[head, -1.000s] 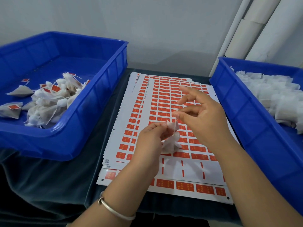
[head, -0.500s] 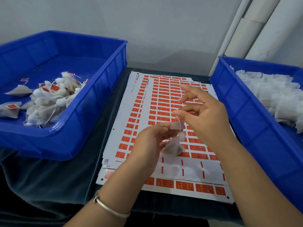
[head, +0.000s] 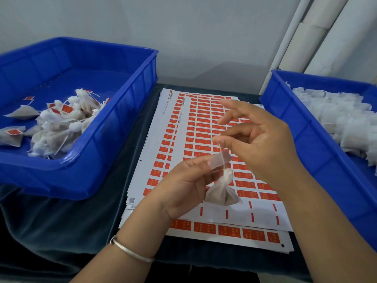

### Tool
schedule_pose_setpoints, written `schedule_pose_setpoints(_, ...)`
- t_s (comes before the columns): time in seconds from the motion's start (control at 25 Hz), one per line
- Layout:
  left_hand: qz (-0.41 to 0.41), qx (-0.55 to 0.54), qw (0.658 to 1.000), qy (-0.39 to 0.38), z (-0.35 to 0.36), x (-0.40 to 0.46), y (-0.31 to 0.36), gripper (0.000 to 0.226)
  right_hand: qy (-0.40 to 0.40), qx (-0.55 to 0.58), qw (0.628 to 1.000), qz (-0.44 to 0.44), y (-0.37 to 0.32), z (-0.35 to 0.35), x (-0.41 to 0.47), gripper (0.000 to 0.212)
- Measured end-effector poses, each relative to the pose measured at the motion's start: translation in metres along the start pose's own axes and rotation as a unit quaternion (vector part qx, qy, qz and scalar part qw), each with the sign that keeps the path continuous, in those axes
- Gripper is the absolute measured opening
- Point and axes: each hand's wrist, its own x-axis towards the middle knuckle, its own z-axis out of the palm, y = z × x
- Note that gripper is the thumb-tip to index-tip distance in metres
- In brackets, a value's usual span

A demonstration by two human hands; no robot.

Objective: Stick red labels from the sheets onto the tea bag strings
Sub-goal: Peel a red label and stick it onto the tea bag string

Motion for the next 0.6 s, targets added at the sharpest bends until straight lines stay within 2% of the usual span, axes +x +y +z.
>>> schedule_pose_setpoints(0.16,0.03,0.029,0.999,-0.019,0.0012,-0.0023,-0.0009,0.032,-0.01,0.008,1.0,-0.003,-0.0033,-0.0003,-0.0006,0.06)
schedule_pose_setpoints(0.36,0.046,0.061,0.997,0.01,0.0034,-0.0026,0.0012,0.026,-0.017,0.014,1.0,0.005,-0.0029,-0.0003,0.0003,0.058)
schedule_pose_setpoints(0.6,0.042,0.042,0.997,0.044,0.0033,-0.0036,-0.0005,0.024,-0.022,0.014,0.999,0.019,0.0007,0.0015,0.0004,0.06)
